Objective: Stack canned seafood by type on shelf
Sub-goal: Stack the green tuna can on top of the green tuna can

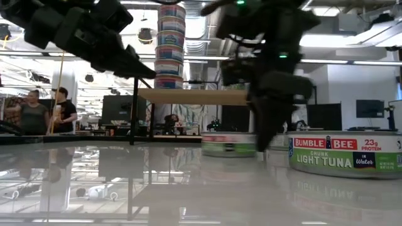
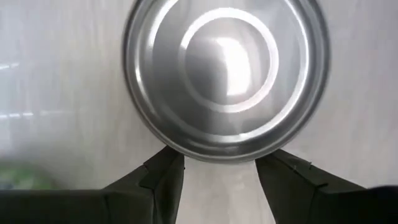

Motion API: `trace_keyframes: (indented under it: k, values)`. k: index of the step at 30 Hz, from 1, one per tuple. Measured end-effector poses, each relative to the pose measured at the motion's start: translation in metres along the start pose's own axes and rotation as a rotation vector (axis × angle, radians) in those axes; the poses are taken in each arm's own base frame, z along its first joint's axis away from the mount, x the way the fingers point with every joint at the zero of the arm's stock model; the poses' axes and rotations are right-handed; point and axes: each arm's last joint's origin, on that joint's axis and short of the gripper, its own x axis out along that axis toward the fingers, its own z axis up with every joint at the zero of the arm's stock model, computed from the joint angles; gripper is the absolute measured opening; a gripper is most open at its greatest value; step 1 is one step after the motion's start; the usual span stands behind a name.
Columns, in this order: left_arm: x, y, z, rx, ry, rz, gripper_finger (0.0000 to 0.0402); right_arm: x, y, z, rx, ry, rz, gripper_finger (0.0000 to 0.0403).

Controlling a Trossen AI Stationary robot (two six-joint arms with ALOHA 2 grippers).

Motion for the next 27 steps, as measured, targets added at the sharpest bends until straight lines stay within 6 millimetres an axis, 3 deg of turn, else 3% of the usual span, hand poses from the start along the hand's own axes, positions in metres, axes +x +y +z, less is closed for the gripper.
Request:
trace_keyframes:
  k: [7,12,19,27]
  values:
    - [-0.001,0.000,-0.010,-0.072,0.088,0.005,0.0087,0.008,-0.013,0.045,-0.121,-0.063,0.037,0.0221]
    - [-0.002,0.002,-0.017,-0.134,0.152,0.088,0.0096,0.006,-0.015,0.059,-0.162,-0.043,0.039,0.0221]
    - [0.009,0.002,-0.024,-0.245,0.163,0.151,0.0117,-0.045,-0.028,0.052,-0.058,-0.140,-0.008,0.0221]
    - [0.045,0.006,-0.044,-0.438,0.113,0.167,0.0108,-0.063,-0.023,0.013,0.053,-0.244,-0.074,0.0221]
